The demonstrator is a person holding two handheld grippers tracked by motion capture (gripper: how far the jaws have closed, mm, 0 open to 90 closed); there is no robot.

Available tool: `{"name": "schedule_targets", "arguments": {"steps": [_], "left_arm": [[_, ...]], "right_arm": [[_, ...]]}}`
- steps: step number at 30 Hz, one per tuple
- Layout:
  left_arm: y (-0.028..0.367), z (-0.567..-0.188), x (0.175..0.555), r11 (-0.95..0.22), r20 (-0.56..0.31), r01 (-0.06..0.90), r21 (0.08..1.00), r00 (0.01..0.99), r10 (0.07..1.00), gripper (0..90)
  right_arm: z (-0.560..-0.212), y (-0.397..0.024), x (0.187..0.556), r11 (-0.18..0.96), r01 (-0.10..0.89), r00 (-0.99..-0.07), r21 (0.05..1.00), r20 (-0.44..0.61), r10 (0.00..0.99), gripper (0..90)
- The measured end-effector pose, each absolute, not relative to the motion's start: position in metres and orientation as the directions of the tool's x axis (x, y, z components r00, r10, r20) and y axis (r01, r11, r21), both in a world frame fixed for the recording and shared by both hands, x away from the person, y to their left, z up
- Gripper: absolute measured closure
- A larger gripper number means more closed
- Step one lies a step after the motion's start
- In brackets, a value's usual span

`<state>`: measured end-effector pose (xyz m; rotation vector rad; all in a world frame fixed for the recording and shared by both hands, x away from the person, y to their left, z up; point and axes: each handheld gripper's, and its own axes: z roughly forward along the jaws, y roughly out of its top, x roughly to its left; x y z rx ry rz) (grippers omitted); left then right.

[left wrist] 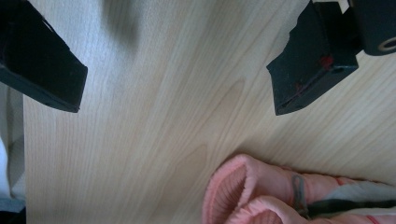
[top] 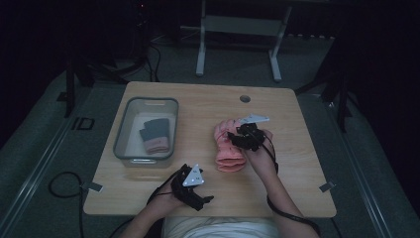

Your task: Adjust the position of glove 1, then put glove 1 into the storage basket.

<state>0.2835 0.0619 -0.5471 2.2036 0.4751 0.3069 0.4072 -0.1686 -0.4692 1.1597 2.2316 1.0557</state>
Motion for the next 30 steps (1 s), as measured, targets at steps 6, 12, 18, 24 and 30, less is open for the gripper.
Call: {"name": "schedule_targets", "arguments": {"steps": [6, 12, 18, 24, 30], "left_arm": [[0.055, -0.529, 0.284, -0.55, 0.076, 0.224, 0.805, 0.879, 0.47, 3.6], [0.051, -0.492, 0.302, -0.482, 0.073, 0.228, 0.846, 0.846, 0.529, 4.2], [0.042, -0.464, 0.338, -0.434, 0.007, 0.346, 0.832, 0.775, 0.632, 8.5], [0.029, -0.46, 0.378, -0.425, -0.008, 0.413, 0.805, 0.725, 0.689, 24.0], [0.019, -0.485, 0.418, -0.38, -0.172, 0.6, 0.704, 0.663, 0.729, 29.5]], "right_arm": [[-0.461, -0.186, 0.407, 0.38, 0.489, -0.567, 0.785, -0.044, 0.822, 61.3], [-0.457, -0.19, 0.409, 0.378, 0.49, -0.573, 0.786, -0.036, 0.818, 61.9], [-0.463, -0.187, 0.412, 0.393, 0.492, -0.593, 0.777, -0.032, 0.805, 61.1], [-0.482, -0.195, 0.415, 0.399, 0.536, -0.596, 0.744, -0.001, 0.803, 63.1], [-0.5, -0.209, 0.418, 0.368, 0.593, -0.594, 0.716, 0.079, 0.801, 60.1]]}}
